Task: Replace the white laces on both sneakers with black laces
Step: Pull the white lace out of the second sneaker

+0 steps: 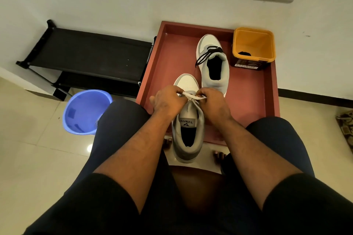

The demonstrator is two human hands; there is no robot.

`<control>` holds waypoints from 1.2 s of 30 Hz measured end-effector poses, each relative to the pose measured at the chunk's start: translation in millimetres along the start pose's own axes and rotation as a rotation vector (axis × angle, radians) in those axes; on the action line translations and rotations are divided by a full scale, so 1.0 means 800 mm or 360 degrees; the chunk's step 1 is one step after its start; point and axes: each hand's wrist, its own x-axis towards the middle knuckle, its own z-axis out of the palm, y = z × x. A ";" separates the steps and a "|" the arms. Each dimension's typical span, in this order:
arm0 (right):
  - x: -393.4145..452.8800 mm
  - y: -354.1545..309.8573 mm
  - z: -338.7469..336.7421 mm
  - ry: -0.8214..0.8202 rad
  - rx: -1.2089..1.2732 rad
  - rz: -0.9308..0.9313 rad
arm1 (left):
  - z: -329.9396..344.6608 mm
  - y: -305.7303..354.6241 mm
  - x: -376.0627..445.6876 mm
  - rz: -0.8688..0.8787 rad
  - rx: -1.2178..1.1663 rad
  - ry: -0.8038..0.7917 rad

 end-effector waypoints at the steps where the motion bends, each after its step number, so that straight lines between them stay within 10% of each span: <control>1: -0.001 -0.002 -0.004 0.0023 -0.0052 -0.0037 | 0.001 0.000 0.000 0.0004 0.0008 0.0004; 13: 0.000 -0.010 -0.132 0.1442 0.0393 -0.0104 | 0.000 -0.001 0.003 -0.0046 0.0000 0.0058; 19: -0.012 -0.007 -0.107 0.0495 -0.0091 0.0245 | 0.000 0.002 0.002 -0.0101 -0.0040 0.0126; 30: -0.033 -0.036 -0.030 -0.0228 -0.0405 0.0090 | 0.007 0.001 0.006 -0.0113 -0.0168 -0.0025; 36: -0.033 -0.033 -0.042 -0.0219 -0.0439 0.0131 | -0.013 0.003 0.012 -0.0672 -0.1602 0.0018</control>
